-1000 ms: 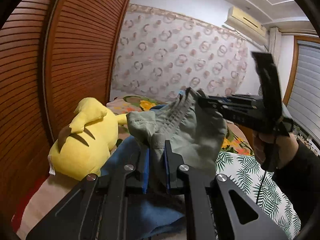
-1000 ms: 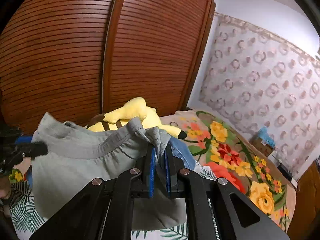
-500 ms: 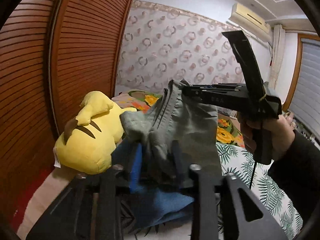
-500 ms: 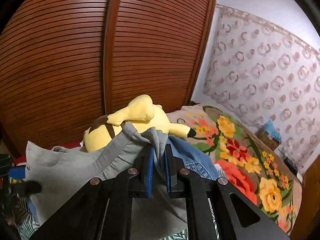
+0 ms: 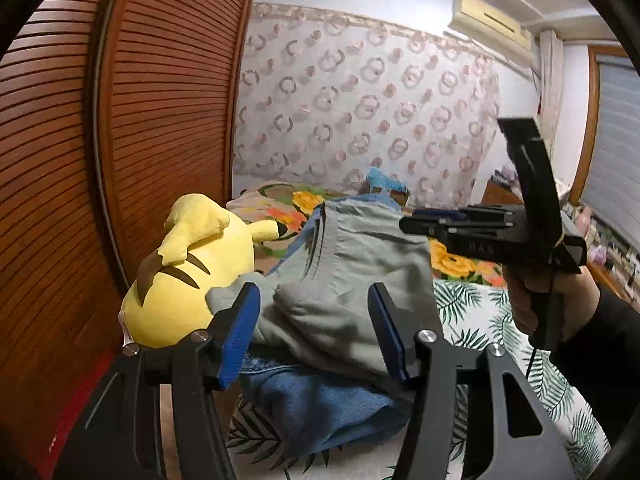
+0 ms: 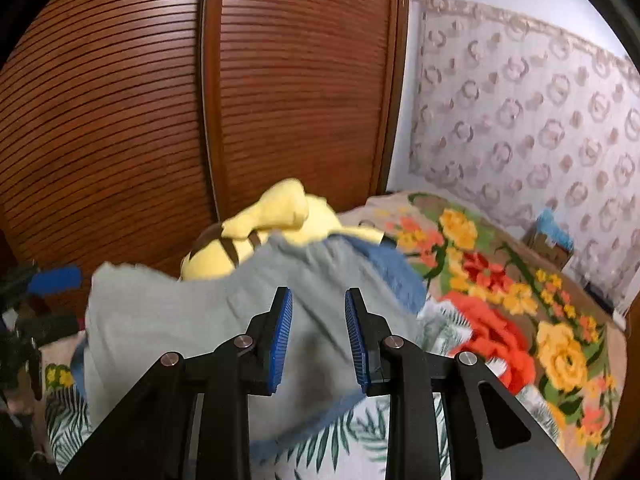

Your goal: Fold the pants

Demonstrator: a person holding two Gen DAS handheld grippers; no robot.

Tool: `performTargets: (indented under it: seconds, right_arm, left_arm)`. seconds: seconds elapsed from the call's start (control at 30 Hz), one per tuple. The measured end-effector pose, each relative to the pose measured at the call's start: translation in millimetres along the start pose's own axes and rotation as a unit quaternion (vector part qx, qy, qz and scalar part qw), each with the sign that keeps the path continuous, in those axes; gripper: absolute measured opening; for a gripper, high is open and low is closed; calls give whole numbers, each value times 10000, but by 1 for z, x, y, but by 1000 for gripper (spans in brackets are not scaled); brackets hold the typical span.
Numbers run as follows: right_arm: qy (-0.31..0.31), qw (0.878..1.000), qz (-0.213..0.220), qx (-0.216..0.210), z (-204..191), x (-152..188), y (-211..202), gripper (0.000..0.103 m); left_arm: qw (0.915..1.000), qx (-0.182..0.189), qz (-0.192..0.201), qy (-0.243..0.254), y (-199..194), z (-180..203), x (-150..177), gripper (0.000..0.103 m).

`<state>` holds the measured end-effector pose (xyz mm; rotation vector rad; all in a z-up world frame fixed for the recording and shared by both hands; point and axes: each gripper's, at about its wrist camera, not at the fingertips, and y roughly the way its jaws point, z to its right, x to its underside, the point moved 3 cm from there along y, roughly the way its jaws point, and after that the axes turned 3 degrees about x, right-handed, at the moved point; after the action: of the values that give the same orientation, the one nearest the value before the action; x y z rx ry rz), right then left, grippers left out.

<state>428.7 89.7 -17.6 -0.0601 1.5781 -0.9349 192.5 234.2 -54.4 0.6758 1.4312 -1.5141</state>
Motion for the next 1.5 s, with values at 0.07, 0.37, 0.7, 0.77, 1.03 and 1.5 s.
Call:
performTargets:
  seconds: [0.07, 0.37, 0.7, 0.77, 1.03, 1.5]
  right_arm:
    - [70, 9999, -141, 22, 9, 4, 9, 28]
    - [491, 9986, -176, 66, 29, -7, 30, 28]
    - [662, 9978, -47, 90, 5, 17, -4, 28]
    - [684, 9976, 1, 102, 0, 21, -15, 28]
    - [953, 9952, 158, 164, -16, 47, -69, 29]
    - [1151, 9916, 330, 494, -37, 98, -157, 29]
  left_arm:
    - [9998, 30, -195, 91, 8, 2, 5, 57]
    - [9981, -79, -610, 81, 22, -2, 33, 57]
    - [9978, -152, -620, 167, 9, 5, 30, 57]
    - [9980, -125, -598, 176, 4, 7, 28, 57]
    - [9978, 128, -576, 310, -14, 24, 26, 59]
    - [9943, 516, -375, 849, -52, 80, 29, 90]
